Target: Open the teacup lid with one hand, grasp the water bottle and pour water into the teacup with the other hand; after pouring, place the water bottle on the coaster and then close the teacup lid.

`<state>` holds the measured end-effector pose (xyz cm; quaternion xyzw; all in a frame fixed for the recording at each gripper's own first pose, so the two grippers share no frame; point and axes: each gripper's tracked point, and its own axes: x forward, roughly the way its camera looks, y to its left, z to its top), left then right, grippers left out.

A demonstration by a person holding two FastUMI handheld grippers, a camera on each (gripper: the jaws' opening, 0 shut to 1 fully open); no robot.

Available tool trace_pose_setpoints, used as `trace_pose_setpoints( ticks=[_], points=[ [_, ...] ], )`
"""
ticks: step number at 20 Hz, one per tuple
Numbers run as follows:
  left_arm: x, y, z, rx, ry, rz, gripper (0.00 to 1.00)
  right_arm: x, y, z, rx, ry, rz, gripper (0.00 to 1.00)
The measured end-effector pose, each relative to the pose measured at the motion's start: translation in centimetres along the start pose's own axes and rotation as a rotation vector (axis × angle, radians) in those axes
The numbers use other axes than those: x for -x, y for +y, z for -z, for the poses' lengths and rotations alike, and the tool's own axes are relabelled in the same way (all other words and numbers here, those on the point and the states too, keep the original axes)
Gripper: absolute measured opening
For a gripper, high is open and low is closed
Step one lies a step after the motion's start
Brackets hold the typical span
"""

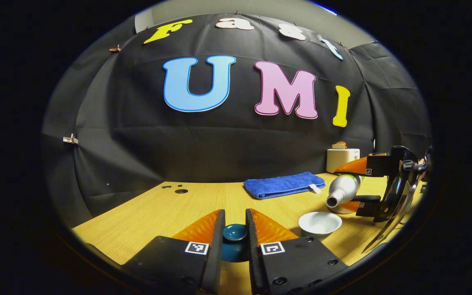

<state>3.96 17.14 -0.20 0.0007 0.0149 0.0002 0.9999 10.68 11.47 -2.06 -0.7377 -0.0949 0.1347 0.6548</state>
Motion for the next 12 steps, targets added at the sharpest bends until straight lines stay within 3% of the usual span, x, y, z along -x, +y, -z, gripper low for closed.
trace_pose_setpoints(
  ticks=[12],
  points=[
    [0.1,0.0,0.0,0.0,0.0,-0.003,0.31,-0.6,-0.4,-0.9,0.209,-0.05,0.039,0.73]
  ],
)
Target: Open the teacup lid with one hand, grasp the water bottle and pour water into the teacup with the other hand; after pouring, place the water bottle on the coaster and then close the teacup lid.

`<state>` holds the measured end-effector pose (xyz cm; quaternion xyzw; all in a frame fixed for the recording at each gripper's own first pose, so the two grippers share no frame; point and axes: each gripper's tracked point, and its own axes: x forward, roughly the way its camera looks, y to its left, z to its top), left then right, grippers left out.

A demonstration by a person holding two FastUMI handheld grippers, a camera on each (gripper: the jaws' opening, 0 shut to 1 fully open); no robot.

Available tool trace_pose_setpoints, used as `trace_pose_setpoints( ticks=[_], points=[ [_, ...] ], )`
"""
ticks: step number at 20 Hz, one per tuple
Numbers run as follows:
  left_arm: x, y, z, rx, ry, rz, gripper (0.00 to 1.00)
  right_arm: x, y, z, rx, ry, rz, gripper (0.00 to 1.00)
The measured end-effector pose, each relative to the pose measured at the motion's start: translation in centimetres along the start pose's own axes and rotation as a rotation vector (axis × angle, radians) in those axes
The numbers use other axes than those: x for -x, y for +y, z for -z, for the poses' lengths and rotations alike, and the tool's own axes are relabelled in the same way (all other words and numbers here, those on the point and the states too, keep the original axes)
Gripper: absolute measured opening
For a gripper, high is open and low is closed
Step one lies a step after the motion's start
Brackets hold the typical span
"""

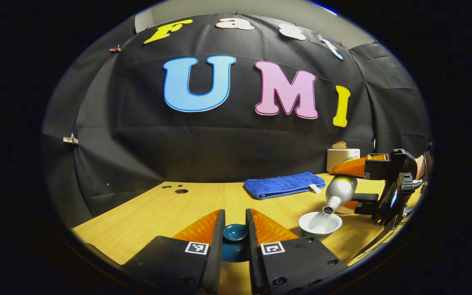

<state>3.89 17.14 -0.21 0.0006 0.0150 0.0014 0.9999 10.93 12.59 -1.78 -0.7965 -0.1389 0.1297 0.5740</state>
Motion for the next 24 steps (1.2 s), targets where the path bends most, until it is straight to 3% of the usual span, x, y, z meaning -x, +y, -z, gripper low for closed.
trace_pose_setpoints(
  ticks=[3,24],
  points=[
    [0.0,0.0,0.0,0.0,0.0,0.0,0.32,0.0,-0.6,-0.3,0.069,-0.013,0.027,0.73],
    [0.0,0.2,0.0,0.0,0.001,-0.006,0.32,-0.3,-5.9,0.2,0.253,-0.023,0.1,0.73]
  ],
)
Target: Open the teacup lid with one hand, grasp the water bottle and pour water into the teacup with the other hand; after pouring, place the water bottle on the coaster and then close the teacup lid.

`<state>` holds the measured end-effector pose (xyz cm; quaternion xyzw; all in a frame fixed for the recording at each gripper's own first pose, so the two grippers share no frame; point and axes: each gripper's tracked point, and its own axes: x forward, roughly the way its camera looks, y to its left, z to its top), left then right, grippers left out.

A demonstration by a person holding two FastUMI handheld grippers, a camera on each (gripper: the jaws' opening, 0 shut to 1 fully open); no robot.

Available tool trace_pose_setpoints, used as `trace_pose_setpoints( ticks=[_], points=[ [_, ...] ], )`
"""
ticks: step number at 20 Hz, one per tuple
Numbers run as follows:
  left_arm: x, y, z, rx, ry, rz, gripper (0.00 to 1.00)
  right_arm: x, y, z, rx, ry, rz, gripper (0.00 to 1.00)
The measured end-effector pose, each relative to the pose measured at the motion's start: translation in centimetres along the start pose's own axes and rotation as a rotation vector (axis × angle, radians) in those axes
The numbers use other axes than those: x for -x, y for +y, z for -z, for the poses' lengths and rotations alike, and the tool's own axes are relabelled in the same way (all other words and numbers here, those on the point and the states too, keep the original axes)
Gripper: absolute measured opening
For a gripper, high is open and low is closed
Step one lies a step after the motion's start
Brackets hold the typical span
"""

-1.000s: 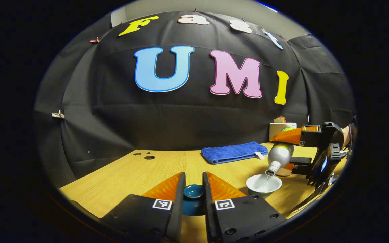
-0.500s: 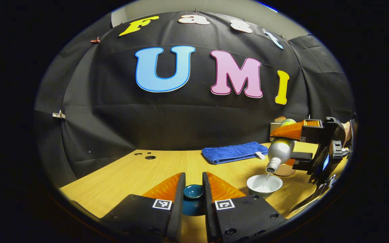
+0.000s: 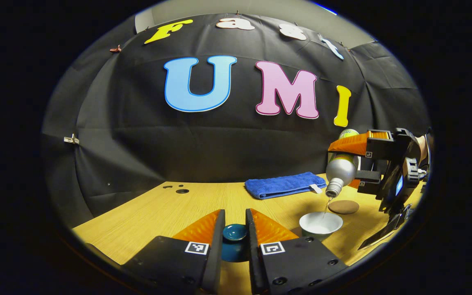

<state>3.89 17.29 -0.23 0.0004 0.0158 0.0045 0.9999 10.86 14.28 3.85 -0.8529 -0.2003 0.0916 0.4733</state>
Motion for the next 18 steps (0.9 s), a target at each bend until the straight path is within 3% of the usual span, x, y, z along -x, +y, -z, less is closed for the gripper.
trace_pose_setpoints(
  ticks=[7,18],
  points=[
    [0.1,0.0,-0.1,-0.001,-0.001,0.0,0.35,-0.3,-1.0,-0.1,0.046,-0.017,0.004,0.73],
    [0.0,0.1,0.0,-0.001,-0.003,0.003,0.31,-0.2,-2.4,-0.9,0.096,-0.039,0.005,0.73]
  ],
)
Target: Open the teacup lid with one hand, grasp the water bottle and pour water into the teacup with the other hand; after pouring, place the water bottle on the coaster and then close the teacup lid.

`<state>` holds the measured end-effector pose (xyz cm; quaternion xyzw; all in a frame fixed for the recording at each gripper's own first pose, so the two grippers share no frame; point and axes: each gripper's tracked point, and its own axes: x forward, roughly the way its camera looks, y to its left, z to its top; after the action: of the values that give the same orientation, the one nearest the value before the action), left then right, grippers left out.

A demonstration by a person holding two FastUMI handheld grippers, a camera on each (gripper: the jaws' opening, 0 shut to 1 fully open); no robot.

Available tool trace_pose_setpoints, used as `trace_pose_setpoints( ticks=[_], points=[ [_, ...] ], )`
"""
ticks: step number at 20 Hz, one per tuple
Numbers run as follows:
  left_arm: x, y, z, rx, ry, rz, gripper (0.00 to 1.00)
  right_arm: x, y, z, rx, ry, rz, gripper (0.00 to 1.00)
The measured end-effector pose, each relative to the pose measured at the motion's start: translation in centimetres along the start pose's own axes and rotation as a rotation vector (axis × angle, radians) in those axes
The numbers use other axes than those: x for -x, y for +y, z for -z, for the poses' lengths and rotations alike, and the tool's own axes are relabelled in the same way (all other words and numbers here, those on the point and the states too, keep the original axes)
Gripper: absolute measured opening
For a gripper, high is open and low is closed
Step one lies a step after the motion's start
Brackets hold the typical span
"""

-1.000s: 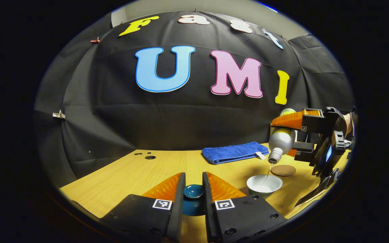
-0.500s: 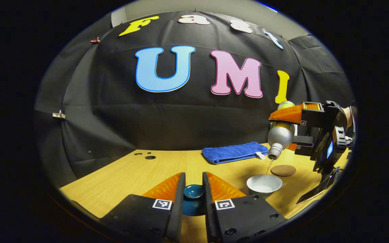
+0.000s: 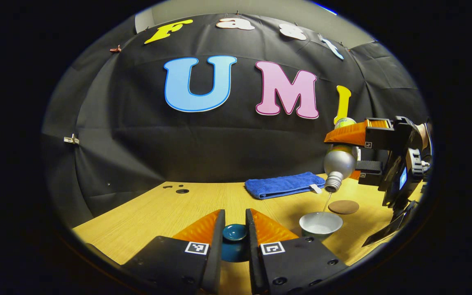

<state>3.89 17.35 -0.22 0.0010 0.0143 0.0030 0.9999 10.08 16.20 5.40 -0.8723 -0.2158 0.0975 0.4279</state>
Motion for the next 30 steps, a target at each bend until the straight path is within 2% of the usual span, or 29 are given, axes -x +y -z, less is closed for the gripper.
trace_pose_setpoints(
  ticks=[4,5,16,19,20,27,28,30],
  points=[
    [0.0,0.0,0.0,0.0,0.0,0.001,0.31,-0.2,0.3,-0.3,-0.002,-0.007,-0.011,0.75],
    [0.0,0.0,0.1,0.0,0.0,0.001,0.31,-0.2,0.4,-0.3,-0.004,-0.007,-0.013,0.73],
    [0.0,-0.1,0.1,0.001,-0.001,0.004,0.31,0.2,0.7,-1.0,0.01,-0.021,-0.026,0.73],
    [0.0,-0.1,0.1,0.001,-0.001,0.004,0.31,0.2,0.6,-1.0,0.016,-0.02,-0.022,0.76],
    [0.0,0.0,0.1,0.001,-0.001,0.004,0.31,0.4,0.6,-1.0,0.018,-0.022,-0.024,0.73],
    [0.0,0.0,0.1,0.001,-0.001,0.004,0.31,0.7,0.7,-0.7,0.029,-0.014,-0.028,0.73],
    [0.0,0.0,0.1,0.001,-0.001,0.004,0.29,0.9,0.8,-0.6,0.028,-0.014,-0.026,0.73],
    [0.0,-0.1,0.1,0.001,-0.001,0.004,0.31,1.0,0.8,-0.7,0.024,-0.015,-0.023,0.73]
  ],
)
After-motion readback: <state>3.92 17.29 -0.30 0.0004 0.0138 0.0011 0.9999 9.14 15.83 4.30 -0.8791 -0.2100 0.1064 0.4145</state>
